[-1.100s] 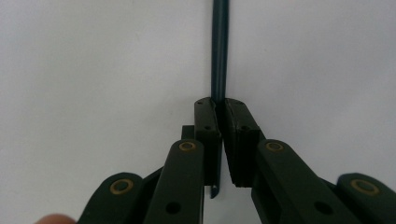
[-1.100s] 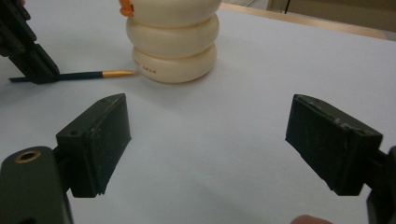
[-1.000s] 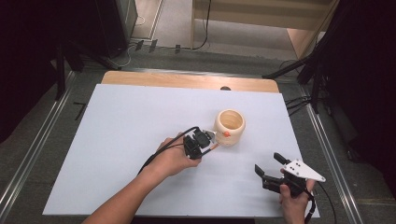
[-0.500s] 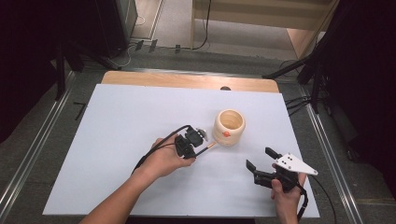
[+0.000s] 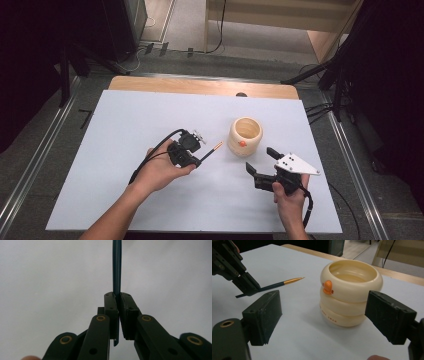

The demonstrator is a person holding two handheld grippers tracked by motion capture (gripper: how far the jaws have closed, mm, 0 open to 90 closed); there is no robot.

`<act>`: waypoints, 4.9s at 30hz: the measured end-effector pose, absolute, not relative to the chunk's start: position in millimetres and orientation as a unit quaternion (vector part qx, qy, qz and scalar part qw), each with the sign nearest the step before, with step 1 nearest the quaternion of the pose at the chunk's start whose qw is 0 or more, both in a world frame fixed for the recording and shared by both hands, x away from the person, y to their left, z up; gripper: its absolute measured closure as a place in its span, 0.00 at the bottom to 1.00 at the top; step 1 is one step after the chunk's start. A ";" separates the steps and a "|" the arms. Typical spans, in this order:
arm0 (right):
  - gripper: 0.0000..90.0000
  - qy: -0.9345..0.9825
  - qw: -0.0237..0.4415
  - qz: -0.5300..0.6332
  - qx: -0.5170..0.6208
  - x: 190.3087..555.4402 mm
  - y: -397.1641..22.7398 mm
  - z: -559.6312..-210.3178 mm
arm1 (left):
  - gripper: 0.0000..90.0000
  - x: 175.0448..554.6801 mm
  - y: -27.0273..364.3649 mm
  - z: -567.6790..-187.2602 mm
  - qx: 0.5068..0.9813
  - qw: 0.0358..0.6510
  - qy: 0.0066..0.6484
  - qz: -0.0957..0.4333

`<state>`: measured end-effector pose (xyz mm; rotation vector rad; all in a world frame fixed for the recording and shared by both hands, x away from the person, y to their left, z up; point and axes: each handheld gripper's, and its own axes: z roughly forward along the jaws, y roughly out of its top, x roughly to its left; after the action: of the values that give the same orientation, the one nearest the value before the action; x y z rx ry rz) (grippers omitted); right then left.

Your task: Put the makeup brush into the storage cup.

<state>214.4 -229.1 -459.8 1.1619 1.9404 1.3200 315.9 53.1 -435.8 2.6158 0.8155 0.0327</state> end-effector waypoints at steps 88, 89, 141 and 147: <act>0.63 0.684 0.149 0.552 0.452 274.2 -146.2 -443.4 | 0.96 287.1 71.0 -449.6 0.846 0.456 0.266 0.070; 0.65 0.682 0.145 0.553 0.455 274.3 -146.6 -443.8 | 0.96 287.1 70.9 -449.8 0.846 0.457 0.266 0.070; 0.94 0.653 0.197 0.576 0.450 273.4 -178.8 -419.6 | 0.00 276.5 148.2 -457.0 0.788 0.531 0.297 0.089; 0.94 0.649 0.214 0.572 0.453 273.1 -182.6 -417.2 | 0.00 274.8 163.3 -455.4 0.773 0.553 0.297 0.092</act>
<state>273.1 -182.6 -417.2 1.2557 1.8015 1.5871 274.8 163.3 -455.4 1.8264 0.7030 0.2179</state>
